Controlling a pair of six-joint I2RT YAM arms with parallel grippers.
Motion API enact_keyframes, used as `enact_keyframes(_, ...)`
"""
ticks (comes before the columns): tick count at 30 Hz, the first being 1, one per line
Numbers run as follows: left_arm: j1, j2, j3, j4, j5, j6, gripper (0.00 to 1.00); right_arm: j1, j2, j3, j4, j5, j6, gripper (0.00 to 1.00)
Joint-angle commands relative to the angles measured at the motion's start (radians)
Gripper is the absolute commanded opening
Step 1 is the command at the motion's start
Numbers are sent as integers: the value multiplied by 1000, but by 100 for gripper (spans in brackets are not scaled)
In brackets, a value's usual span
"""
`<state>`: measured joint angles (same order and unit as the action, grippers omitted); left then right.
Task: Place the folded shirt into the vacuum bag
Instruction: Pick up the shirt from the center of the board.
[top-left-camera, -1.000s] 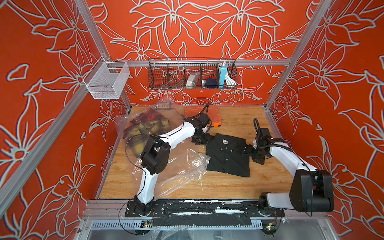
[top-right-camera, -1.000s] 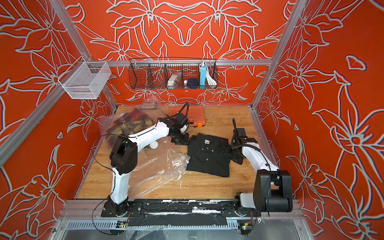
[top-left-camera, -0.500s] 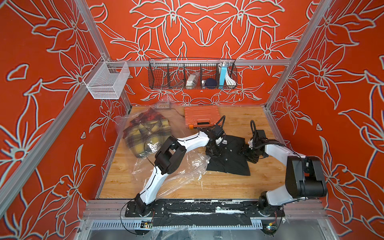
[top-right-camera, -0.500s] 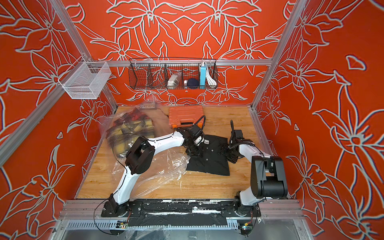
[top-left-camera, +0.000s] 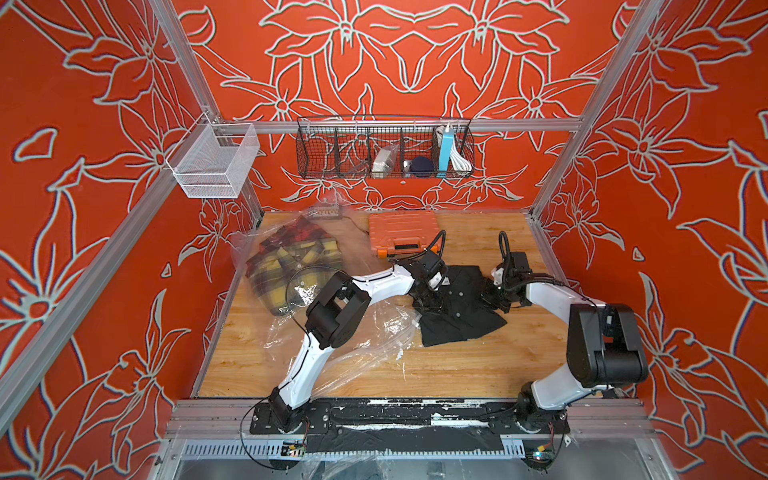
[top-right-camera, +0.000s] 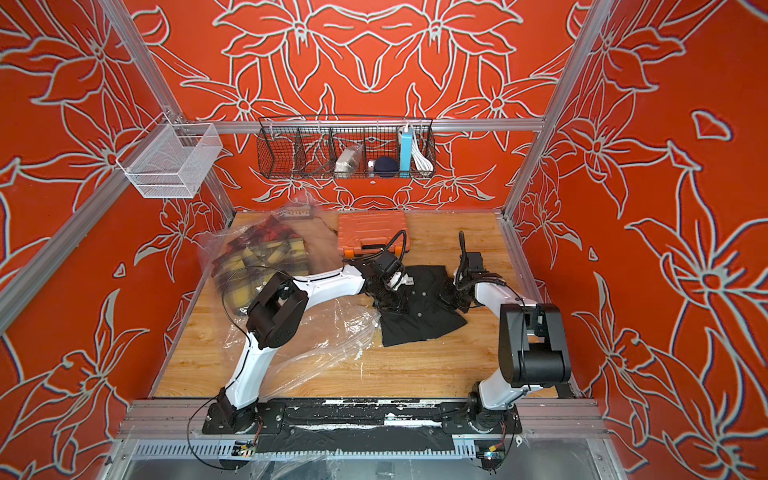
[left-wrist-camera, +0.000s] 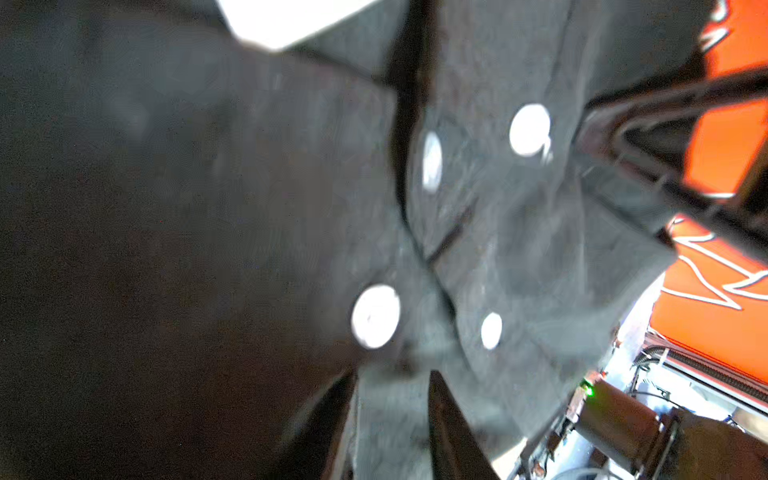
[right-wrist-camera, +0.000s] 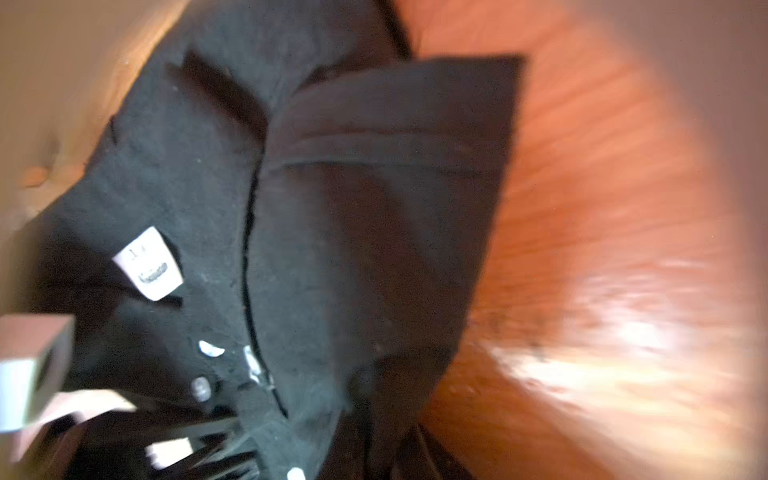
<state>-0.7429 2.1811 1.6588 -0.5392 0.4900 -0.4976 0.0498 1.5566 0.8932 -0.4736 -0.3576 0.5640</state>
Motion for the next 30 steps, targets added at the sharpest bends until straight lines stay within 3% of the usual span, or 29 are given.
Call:
enact_keyframes(1,51,-133,-12,-98,-38,24,32,21,-55,55,-207,224,-102,0)
enact_keyframes(4,56,-98,-36,-91,-71,36,31,52,-79,85,-253,312,-147,0)
enact_keyframes(12,46,30,-51,88,-9,-14,30,230,-100,185,-294,439,-155,0)
enact_keyframes(16,45,45,-70,134,21,-30,29,325,-82,224,-229,344,-100,0)
enact_keyframes(21,51,9,-120,188,48,-50,29,361,-13,159,-50,160,37,0)
enact_keyframes(25,82,-52,-122,159,56,-39,29,366,55,104,1,164,63,0)
enact_keyframes(27,96,-109,-119,125,58,-28,29,367,82,99,-7,183,44,4)
enact_keyframes(30,113,-211,-113,63,53,-9,29,371,105,103,-29,202,14,21)
